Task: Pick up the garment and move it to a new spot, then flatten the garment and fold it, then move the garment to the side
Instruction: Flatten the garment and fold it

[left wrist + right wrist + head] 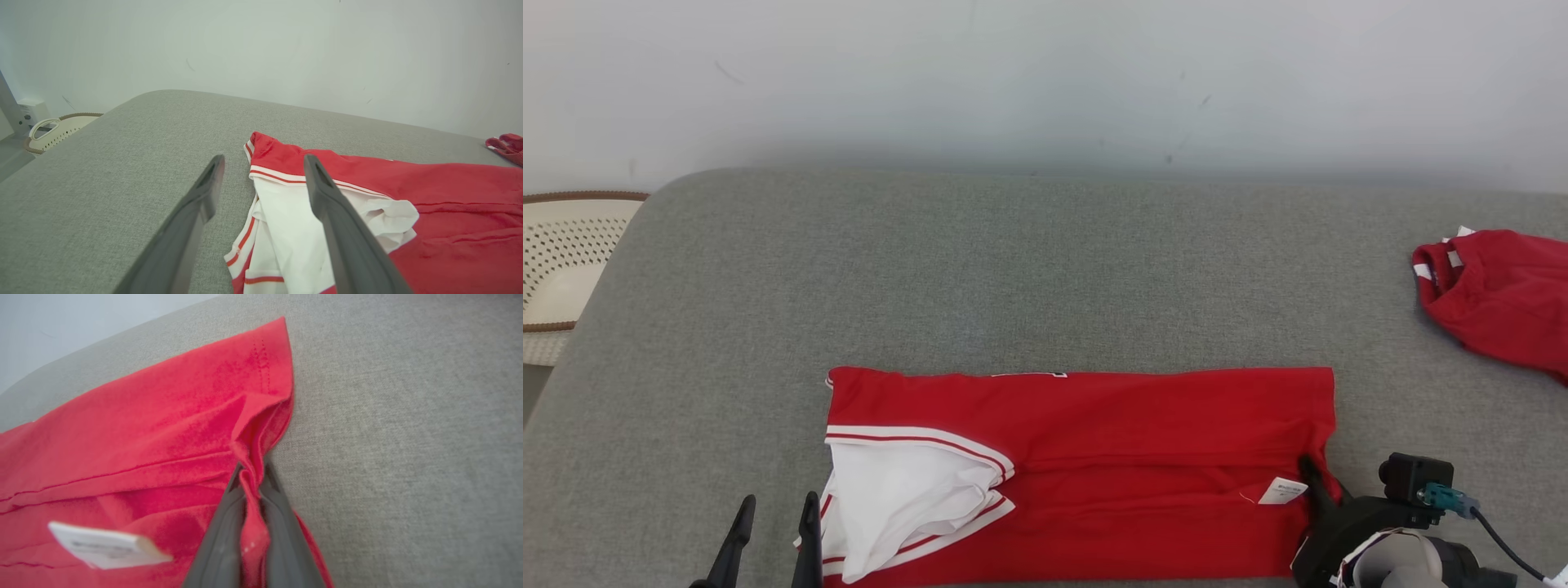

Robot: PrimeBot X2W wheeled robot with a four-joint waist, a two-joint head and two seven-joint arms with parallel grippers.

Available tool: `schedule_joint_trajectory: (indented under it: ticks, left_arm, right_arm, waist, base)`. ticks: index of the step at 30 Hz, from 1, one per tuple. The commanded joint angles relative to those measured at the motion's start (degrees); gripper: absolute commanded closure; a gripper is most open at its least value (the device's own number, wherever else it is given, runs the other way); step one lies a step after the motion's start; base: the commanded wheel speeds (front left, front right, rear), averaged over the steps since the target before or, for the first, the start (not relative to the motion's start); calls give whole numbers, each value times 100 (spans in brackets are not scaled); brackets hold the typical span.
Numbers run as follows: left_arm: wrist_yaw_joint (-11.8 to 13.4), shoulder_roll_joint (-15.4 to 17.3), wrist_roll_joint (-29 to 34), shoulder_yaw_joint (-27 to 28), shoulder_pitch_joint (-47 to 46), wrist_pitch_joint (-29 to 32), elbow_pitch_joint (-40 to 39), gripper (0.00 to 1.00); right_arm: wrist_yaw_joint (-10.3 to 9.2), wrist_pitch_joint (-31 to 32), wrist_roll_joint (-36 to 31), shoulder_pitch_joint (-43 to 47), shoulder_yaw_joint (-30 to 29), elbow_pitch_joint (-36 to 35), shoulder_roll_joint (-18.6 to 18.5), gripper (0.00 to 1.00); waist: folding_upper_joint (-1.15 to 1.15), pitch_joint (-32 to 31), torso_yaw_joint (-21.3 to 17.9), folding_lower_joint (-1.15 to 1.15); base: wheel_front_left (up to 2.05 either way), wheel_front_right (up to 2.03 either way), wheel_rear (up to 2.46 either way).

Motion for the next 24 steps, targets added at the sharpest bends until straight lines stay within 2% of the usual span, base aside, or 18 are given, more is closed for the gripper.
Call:
schedule_joint_trajectory:
  ticks: [1,15,20,24]
  left_arm:
    - [-13,-8,86,33,42,-24,33,0]
    - [-108,-78,63,159,133,-24,128,0]
    - [-132,-88,89,219,225,-24,125,0]
    - [-138,-90,114,260,284,-24,104,0]
  right_arm:
    - [-1,-31,51,32,1,32,-58,100]
    - [-2,-136,127,91,-243,-185,-851,100]
    - [-2,28,321,163,41,-815,-969,100]
    - [-2,259,638,308,445,-1653,-1079,100]
  waist:
    - [0,-18,-26,0]
    - [0,-175,-224,0]
    - [0,-303,-289,0]
    - [0,-407,-313,0]
  base:
    - [0,0,0]
    - [0,0,0]
    - [0,0,0]
    - [0,0,0]
